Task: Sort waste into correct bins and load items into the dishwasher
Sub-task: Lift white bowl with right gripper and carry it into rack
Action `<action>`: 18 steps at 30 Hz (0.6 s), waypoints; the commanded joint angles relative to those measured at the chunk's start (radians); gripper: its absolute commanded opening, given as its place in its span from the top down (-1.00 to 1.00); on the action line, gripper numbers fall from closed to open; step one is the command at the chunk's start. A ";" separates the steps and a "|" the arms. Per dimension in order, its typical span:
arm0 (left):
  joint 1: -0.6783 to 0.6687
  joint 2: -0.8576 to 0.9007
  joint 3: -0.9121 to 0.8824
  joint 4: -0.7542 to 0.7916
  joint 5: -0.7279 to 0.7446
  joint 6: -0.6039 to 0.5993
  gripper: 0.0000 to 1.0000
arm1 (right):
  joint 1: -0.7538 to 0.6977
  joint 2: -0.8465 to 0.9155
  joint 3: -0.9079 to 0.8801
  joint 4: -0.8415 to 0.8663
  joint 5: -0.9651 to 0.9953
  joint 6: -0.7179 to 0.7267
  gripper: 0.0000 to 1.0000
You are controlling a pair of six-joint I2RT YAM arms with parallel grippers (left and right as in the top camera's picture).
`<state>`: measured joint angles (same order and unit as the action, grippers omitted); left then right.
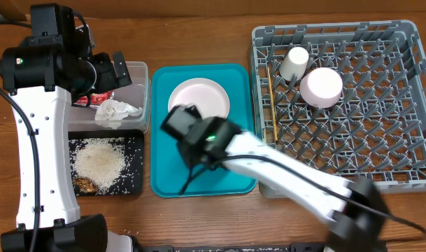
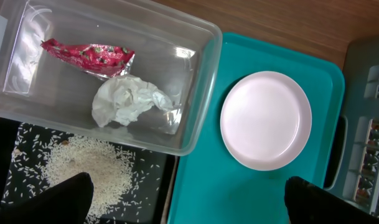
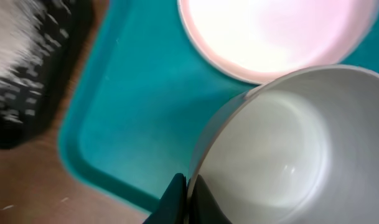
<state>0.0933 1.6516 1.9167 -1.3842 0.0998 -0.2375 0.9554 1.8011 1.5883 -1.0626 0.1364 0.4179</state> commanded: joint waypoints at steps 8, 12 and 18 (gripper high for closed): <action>-0.002 0.007 0.001 0.001 -0.006 -0.013 -1.00 | -0.423 -0.292 0.038 -0.051 -0.722 -0.209 0.92; -0.002 0.007 0.001 0.001 -0.006 -0.013 -1.00 | -0.615 -0.296 0.026 -0.095 -1.062 -0.323 0.92; -0.002 0.007 0.001 0.001 -0.006 -0.013 -1.00 | -0.826 -0.296 -0.115 -0.126 -1.257 -0.431 0.92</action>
<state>0.0933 1.6516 1.9167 -1.3842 0.1001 -0.2375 0.2001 1.5230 1.5532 -1.1862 -0.8944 0.0948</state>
